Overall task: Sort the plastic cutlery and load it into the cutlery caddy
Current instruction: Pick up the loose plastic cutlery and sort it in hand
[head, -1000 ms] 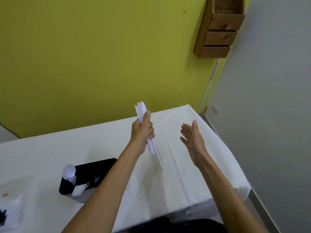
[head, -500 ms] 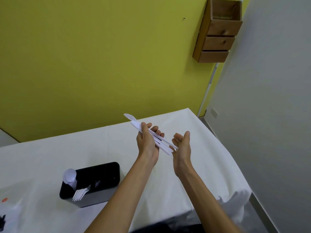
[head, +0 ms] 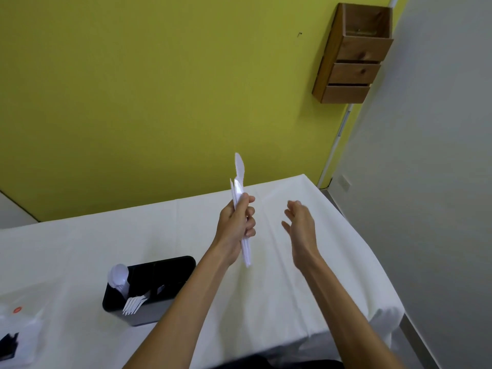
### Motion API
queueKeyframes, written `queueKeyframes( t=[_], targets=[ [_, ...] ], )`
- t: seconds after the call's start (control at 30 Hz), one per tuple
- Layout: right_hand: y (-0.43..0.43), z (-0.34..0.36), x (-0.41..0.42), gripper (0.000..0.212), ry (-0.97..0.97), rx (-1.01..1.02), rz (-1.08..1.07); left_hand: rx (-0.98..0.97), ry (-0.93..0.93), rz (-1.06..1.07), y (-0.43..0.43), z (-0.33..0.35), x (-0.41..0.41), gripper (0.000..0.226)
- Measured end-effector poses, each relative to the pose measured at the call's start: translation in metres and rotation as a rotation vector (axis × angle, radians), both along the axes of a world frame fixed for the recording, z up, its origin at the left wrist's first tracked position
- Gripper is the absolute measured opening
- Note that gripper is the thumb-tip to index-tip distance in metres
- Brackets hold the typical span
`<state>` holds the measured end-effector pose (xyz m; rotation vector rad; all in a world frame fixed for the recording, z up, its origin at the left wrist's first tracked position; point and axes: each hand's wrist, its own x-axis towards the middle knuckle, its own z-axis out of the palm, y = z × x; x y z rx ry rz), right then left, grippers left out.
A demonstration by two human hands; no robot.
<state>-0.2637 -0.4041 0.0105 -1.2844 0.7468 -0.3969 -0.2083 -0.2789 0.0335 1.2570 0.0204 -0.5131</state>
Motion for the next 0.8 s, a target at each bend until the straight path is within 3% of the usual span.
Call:
queueKeyframes(
  t=[0.17, 0.3, 0.6, 0.8],
  targets=[
    [-0.024, 0.033, 0.017, 0.041, -0.100, -0.225, 0.201, 0.105, 0.059, -0.261, 0.018, -0.007, 0.000, 0.040],
    [-0.032, 0.050, 0.031, 0.037, -0.056, -0.378, 0.369, 0.234, -0.002, -0.394, 0.021, -0.005, -0.003, 0.040],
    [-0.030, 0.047, 0.031, 0.019, -0.040, -0.387, 0.386, 0.445, -0.140, -0.366, 0.025, -0.011, -0.005, 0.023],
    [-0.030, 0.039, 0.029, 0.021, 0.033, -0.444, 0.304, 0.505, -0.251, -0.328, 0.024, -0.022, -0.009, 0.031]
  ],
)
